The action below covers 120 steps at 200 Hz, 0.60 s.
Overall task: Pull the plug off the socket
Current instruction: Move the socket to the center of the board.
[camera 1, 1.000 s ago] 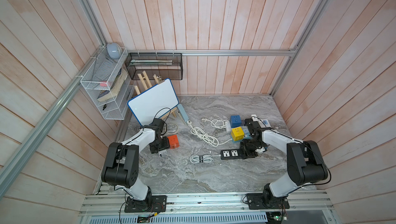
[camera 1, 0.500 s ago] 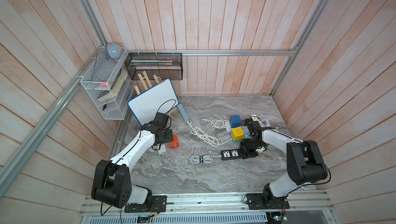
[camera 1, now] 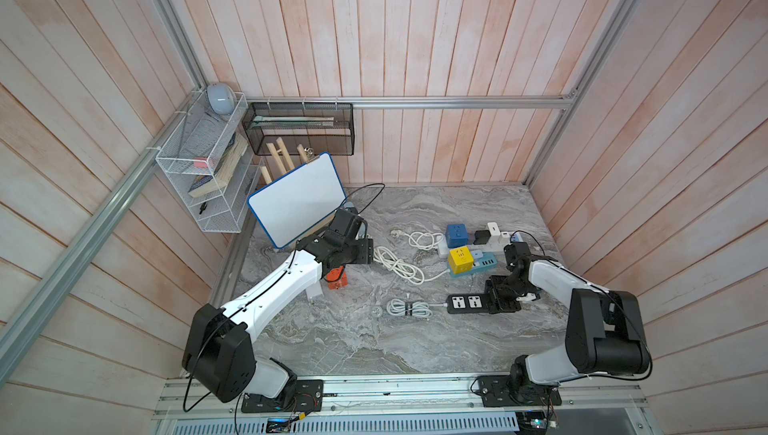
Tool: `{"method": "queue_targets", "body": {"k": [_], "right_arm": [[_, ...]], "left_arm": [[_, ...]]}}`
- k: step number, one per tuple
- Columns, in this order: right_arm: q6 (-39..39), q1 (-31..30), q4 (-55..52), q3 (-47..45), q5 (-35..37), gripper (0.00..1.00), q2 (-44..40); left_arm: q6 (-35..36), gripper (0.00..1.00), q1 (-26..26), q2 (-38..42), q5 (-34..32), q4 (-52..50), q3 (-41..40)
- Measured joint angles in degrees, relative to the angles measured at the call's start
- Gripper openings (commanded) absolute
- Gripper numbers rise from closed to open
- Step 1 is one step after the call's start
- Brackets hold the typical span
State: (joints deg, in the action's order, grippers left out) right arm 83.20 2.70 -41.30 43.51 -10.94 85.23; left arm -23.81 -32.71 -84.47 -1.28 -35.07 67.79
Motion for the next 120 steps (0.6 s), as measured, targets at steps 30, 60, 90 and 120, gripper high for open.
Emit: {"method": "queue_targets", "body": {"k": [30, 60, 90, 120], "right_arm": [[-1.88, 1.46, -0.52, -0.50, 1.20, 0.17, -0.81], [-3.02, 1.53, -0.96, -0.48, 2.08, 0.34, -1.03], [-4.39, 1.53, -2.56, 0.02, 3.43, 0.55, -1.95], [-5.73, 1.60, -4.63, 1.14, 5.05, 0.71, -3.26]], "left_arm": [[-3.43, 0.74, -2.12, -5.14, 1.46, 0.33, 3.17], [-7.61, 0.74, -2.12, -9.99, 1.92, -0.04, 7.13], [-9.03, 0.74, -2.14, -13.68, 3.32, -0.02, 9.79], [-9.01, 0.74, -2.14, -17.18, 4.85, 0.17, 11.74]]}}
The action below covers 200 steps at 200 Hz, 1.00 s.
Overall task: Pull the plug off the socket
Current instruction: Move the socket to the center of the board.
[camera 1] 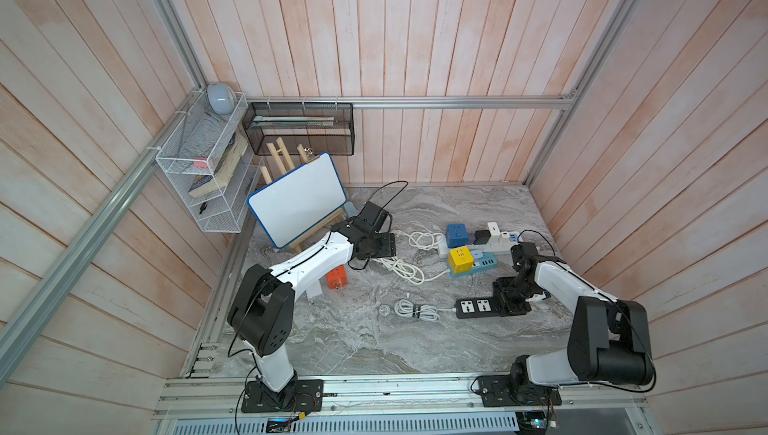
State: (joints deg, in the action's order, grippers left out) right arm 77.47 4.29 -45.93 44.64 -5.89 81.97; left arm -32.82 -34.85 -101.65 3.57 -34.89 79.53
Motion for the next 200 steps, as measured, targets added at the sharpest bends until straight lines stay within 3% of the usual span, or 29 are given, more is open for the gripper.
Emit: {"method": "queue_targets", "body": {"k": [26, 102, 200], "right_arm": [[-0.68, 0.00, -1.46, 1.79, 0.74, 0.79, -1.33], [-1.07, 0.04, -2.54, 8.96, 1.38, 0.79, -3.98], [-1.03, 1.01, 2.45, 20.83, -2.25, 0.81, 11.17]], "left_arm": [[0.04, 0.74, -0.11, -2.99, 1.01, 0.22, 1.75], [1.36, 0.71, -1.75, -8.31, 2.95, 0.76, 7.67], [4.33, 0.65, -6.19, -16.94, 7.93, 1.44, 16.26]]}}
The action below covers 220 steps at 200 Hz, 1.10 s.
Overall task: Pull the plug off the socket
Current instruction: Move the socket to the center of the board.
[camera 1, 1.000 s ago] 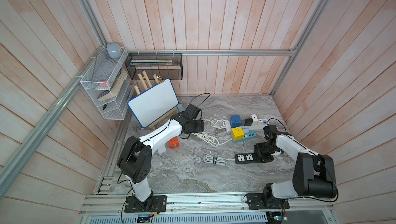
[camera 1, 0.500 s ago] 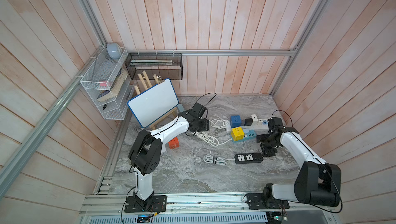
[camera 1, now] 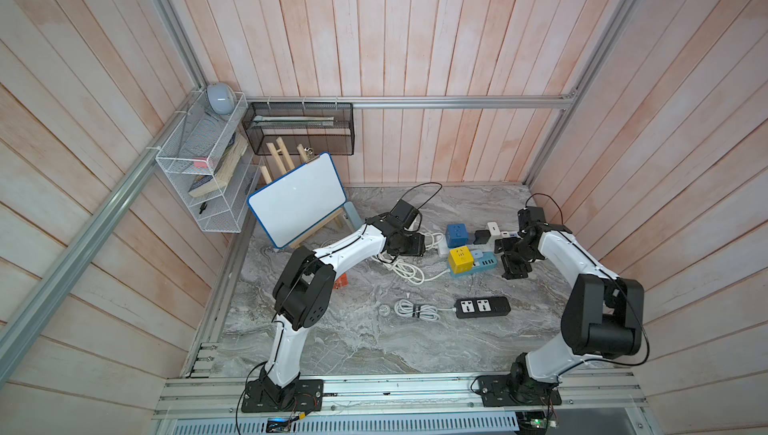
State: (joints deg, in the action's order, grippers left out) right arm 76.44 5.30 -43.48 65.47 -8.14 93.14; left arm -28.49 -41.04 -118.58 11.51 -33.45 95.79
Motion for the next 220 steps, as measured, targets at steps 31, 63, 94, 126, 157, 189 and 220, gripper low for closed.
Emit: {"method": "queue_targets", "body": {"k": [31, 63, 94, 126, 157, 189, 220], "right_arm": [[0.42, 0.02, 1.53, 1.25, -2.58, 0.81, 3.80], [0.90, 0.02, 2.12, 3.30, -4.24, 0.81, 6.58], [1.46, -0.11, 2.97, 5.49, -5.51, 0.81, 9.18], [2.14, -1.03, 3.87, 5.57, -6.54, 0.80, 10.91], [2.69, -1.44, 4.87, 5.57, -7.37, 0.80, 12.74], [2.91, -1.53, 5.73, 5.44, -7.80, 0.75, 12.98], [3.65, -1.79, 7.80, 3.43, -7.67, 0.74, 11.91]], "left_arm": [[0.46, 0.65, -1.31, -0.24, 0.22, 0.02, 0.00], [0.50, 0.65, -1.51, -0.22, 0.15, 0.17, -1.07], [0.87, 0.65, -1.51, 0.33, -0.22, 0.15, -3.28], [1.11, 0.65, -1.51, 1.75, -1.16, 0.02, -5.01], [1.31, 0.65, -1.51, 4.66, -1.97, -0.04, -6.97], [1.31, 0.65, -1.51, 8.02, -3.02, 0.07, -9.46], [1.29, 0.65, -1.51, 10.32, -3.69, -0.17, -11.76]]}}
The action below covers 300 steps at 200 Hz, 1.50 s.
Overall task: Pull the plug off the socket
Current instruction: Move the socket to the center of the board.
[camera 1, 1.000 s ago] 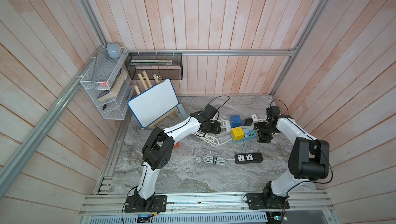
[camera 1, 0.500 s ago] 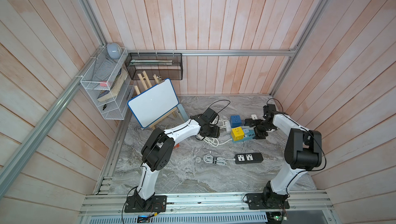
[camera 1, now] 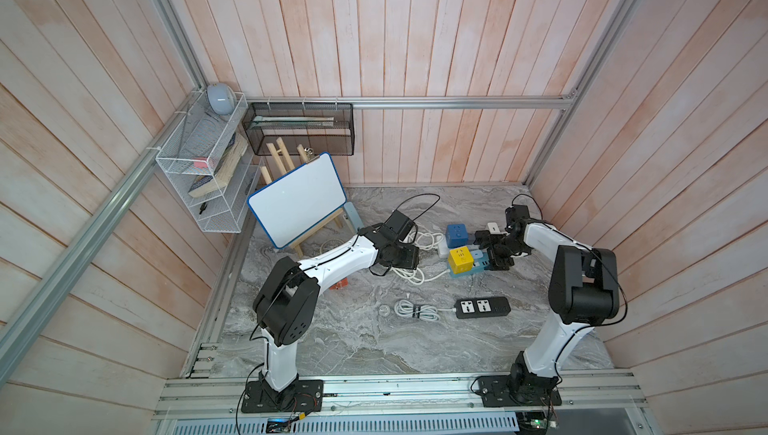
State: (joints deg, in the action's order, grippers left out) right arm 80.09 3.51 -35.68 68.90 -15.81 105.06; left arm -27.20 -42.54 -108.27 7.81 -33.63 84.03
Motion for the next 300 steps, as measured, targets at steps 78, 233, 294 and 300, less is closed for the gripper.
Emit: {"method": "queue_targets", "body": {"k": [78, 233, 294, 300], "right_arm": [[2.21, -1.51, -0.50, -7.23, 0.57, 0.74, -3.58], [-1.09, 2.97, -2.47, -6.19, -4.17, 0.67, -1.53], [-2.38, 3.02, -3.76, -4.96, -4.96, 0.42, -0.48], [-2.43, 3.02, -3.78, -4.96, -4.92, 0.41, -0.48]], "left_arm": [[0.00, 0.65, 0.00, 0.50, -0.83, 0.00, -0.55], [2.19, 0.68, 0.00, 1.62, -0.66, 0.61, -0.92], [6.93, 0.88, 0.00, 6.75, 0.48, 7.08, -9.29], [7.45, 0.91, 0.00, 7.78, 0.48, 8.02, -10.45]]}}
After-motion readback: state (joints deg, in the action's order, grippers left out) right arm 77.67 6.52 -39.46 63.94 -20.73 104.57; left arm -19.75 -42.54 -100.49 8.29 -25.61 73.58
